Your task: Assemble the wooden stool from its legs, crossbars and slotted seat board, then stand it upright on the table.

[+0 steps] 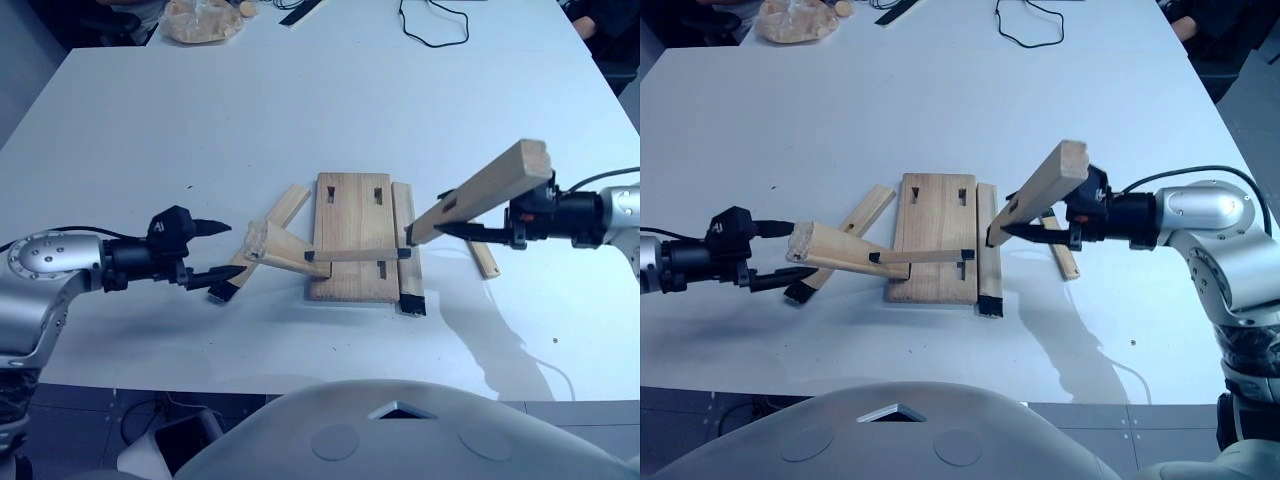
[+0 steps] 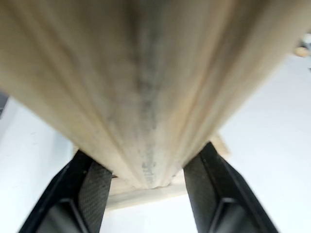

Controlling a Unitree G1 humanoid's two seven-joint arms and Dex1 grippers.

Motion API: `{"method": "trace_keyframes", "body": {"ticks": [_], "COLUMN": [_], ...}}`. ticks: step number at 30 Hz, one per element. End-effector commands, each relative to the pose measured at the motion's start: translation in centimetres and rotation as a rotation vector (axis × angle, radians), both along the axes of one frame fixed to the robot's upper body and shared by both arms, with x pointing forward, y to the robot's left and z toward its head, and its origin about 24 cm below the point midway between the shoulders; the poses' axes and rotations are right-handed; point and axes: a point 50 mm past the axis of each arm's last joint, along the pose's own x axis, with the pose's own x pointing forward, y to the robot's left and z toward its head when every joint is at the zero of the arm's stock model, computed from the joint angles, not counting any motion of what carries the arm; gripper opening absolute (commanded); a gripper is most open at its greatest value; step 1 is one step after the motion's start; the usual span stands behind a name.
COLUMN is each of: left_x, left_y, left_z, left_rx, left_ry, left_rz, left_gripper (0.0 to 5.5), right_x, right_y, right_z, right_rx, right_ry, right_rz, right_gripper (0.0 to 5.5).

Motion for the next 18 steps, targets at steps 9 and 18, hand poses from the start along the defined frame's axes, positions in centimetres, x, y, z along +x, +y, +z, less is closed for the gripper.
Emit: {"method": "trace_keyframes", "body": {"ticks": [9,18], "left_x": [-0.3,0.4], "left_y": [-1.0,-1.1], "left_z": [0.0,0.7], "left_rx": [-0.014,-0.012], "left_ry": [0.01,0.014], "left_rz": [-0.047,-0.094], "left_gripper": [4.1,4.1], "right_x": [-2.2,-3.2], "right_y": [2.8,3.4], "right_z": [-2.1,-3.4], "right_rx": [0.053,0.086], "right_ry": [0.018,0.045], "right_rz": [0.062,0.031], "right_gripper": [2.04,2.04]}}
